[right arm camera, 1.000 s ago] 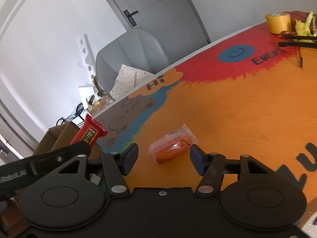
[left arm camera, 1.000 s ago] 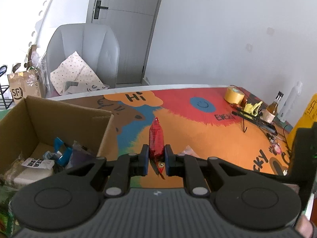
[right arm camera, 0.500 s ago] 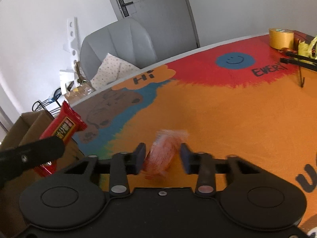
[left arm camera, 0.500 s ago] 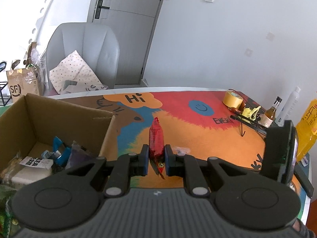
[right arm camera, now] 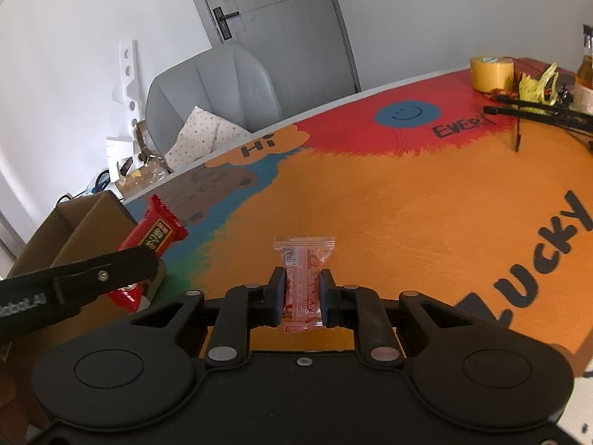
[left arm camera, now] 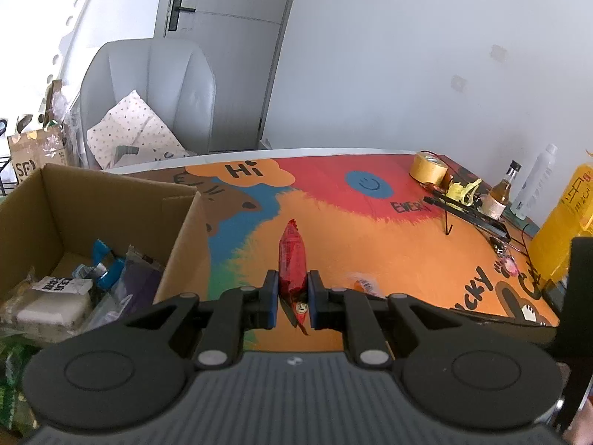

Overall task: Organize snacks
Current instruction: 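Grasp the red candy bar with the left gripper while the right grasps the pink packet, then carry both packets into the cardboard box and open both grippers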

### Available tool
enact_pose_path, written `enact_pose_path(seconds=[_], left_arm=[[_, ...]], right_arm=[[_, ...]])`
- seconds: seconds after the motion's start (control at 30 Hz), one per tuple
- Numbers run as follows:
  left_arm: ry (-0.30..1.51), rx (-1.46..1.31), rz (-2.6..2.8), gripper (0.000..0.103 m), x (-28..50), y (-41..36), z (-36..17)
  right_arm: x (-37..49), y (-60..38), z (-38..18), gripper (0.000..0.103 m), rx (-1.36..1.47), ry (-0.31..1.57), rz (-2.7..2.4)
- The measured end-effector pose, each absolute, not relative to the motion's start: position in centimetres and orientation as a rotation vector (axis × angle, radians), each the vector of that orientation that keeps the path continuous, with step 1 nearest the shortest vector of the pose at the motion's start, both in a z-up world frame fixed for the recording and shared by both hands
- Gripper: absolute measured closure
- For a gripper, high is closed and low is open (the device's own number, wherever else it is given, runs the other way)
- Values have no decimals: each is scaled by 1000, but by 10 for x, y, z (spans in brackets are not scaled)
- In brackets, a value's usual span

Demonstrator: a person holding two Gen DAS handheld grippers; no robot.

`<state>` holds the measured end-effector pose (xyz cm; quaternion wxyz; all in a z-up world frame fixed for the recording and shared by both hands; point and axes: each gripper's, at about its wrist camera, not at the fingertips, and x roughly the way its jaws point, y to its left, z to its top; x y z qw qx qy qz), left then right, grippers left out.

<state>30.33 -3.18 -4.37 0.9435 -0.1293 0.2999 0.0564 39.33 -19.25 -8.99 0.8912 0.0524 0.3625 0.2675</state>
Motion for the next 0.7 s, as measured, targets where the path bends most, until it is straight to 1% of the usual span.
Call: enact_pose_path(seconds=[0.4, 0.7], left_arm=[[573, -236, 129, 88, 280, -31, -23], [546, -234, 153, 88, 258, -15, -7]], right_arm=[[368, -196, -55, 86, 117, 667, 569], [346, -184, -29, 86, 92, 607, 613]])
